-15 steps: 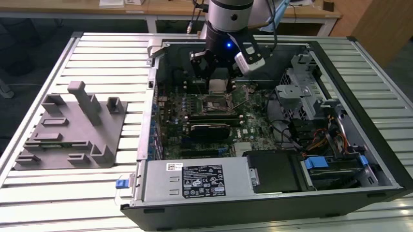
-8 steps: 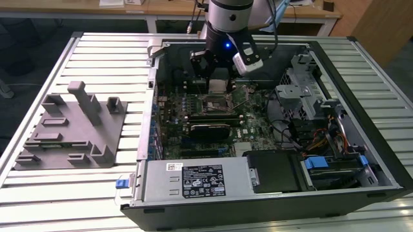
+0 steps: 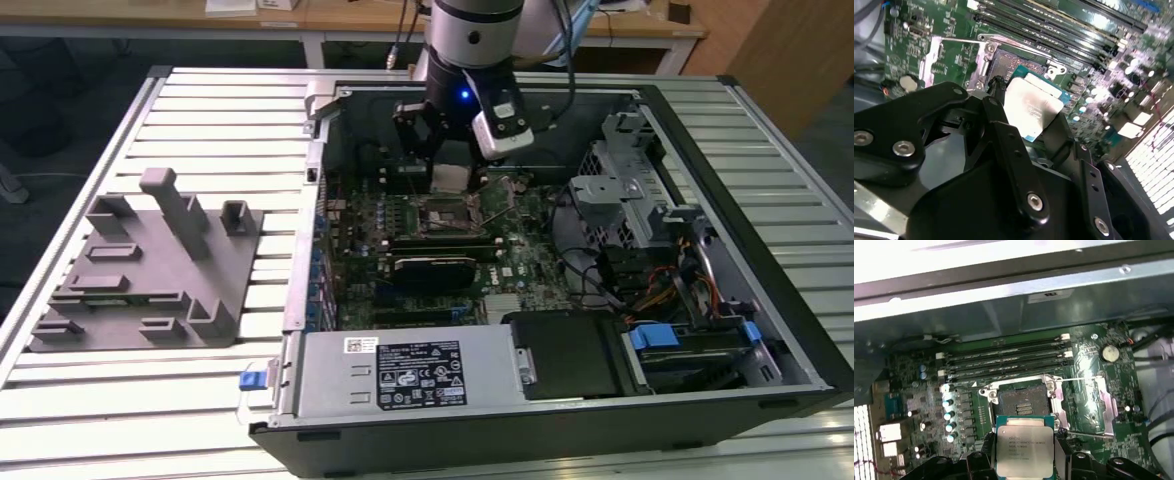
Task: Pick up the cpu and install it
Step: 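Place the cpu into insertion slot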
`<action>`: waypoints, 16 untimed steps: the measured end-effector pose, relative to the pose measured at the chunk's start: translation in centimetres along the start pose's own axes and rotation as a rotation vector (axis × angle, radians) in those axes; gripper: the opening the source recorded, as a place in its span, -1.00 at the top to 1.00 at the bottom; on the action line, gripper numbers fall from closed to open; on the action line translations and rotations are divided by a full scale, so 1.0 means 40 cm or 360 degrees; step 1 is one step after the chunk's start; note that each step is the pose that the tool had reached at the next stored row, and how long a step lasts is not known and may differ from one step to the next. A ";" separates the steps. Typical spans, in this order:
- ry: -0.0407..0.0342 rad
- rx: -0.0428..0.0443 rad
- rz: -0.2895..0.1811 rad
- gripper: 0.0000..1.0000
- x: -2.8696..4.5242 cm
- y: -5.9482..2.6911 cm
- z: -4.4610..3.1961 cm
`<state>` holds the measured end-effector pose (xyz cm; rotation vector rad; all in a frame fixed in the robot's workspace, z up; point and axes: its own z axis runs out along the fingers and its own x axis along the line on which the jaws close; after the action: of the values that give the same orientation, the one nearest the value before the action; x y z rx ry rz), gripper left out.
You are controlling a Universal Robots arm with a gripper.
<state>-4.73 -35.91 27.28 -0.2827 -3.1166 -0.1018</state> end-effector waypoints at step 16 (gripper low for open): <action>-0.0030 -0.0008 0.0462 -0.09 0.000 0.000 0.007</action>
<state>-4.73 -35.91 27.00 -0.7339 -3.0521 -0.1035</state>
